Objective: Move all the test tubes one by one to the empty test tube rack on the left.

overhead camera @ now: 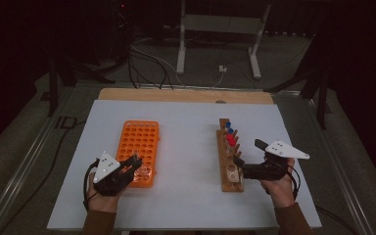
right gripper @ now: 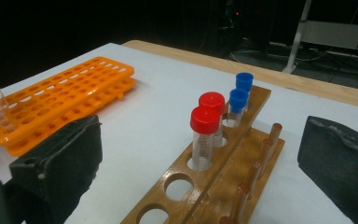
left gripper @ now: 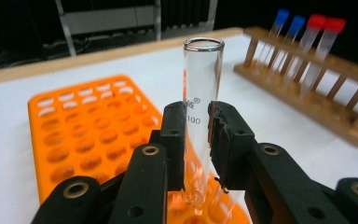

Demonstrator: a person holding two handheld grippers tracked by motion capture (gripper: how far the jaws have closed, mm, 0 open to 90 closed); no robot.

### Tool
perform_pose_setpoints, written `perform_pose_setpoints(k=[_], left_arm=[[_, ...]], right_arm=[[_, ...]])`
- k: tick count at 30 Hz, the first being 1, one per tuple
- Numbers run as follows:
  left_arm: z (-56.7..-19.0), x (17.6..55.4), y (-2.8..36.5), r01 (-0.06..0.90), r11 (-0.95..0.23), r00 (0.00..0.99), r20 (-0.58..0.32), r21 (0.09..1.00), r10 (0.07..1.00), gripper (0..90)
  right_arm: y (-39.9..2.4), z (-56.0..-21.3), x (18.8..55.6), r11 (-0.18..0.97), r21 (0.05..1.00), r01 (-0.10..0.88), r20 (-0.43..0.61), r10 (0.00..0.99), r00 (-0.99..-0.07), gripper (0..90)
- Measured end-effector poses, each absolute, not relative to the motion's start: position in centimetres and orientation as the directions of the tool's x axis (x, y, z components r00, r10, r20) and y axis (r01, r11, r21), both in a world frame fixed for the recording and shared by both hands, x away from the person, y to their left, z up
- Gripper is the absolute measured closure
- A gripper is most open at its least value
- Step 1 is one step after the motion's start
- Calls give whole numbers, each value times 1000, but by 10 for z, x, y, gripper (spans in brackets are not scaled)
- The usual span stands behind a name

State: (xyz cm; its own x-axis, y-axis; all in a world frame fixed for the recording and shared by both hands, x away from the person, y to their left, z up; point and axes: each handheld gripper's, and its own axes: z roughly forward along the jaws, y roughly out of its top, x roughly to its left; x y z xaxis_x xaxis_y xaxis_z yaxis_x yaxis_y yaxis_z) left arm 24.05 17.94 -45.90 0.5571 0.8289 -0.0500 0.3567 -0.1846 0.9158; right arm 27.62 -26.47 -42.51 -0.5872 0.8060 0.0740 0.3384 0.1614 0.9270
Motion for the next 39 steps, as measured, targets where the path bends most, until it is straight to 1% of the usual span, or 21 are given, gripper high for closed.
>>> perform_pose_setpoints(k=[10,17,20,23,31,32,35,39], left_arm=[[-472,235,182,402,-229,559,-40,886,828,763],[-483,233,180,465,-319,580,-12,826,814,764],[-483,234,179,471,-340,589,-4,814,808,768],[-485,235,175,474,-395,603,37,787,797,771],[-487,236,178,481,-371,602,9,794,799,761],[-487,236,179,482,-366,601,3,796,799,755],[-487,236,181,490,-356,593,-5,796,805,664],[-485,234,185,485,-339,591,-16,806,806,586]], right_arm=[[-265,-426,276,160,927,340,77,805,-588,0],[-264,-426,275,167,924,343,73,804,-590,0],[-264,-427,275,170,923,344,72,804,-590,0],[-264,-427,276,171,923,344,71,804,-590,0],[-261,-429,276,180,921,346,68,800,-596,0],[-261,-429,276,180,921,346,68,800,-596,0],[-261,-429,276,181,921,346,67,799,-597,0],[-262,-429,277,180,921,346,69,799,-598,0]])
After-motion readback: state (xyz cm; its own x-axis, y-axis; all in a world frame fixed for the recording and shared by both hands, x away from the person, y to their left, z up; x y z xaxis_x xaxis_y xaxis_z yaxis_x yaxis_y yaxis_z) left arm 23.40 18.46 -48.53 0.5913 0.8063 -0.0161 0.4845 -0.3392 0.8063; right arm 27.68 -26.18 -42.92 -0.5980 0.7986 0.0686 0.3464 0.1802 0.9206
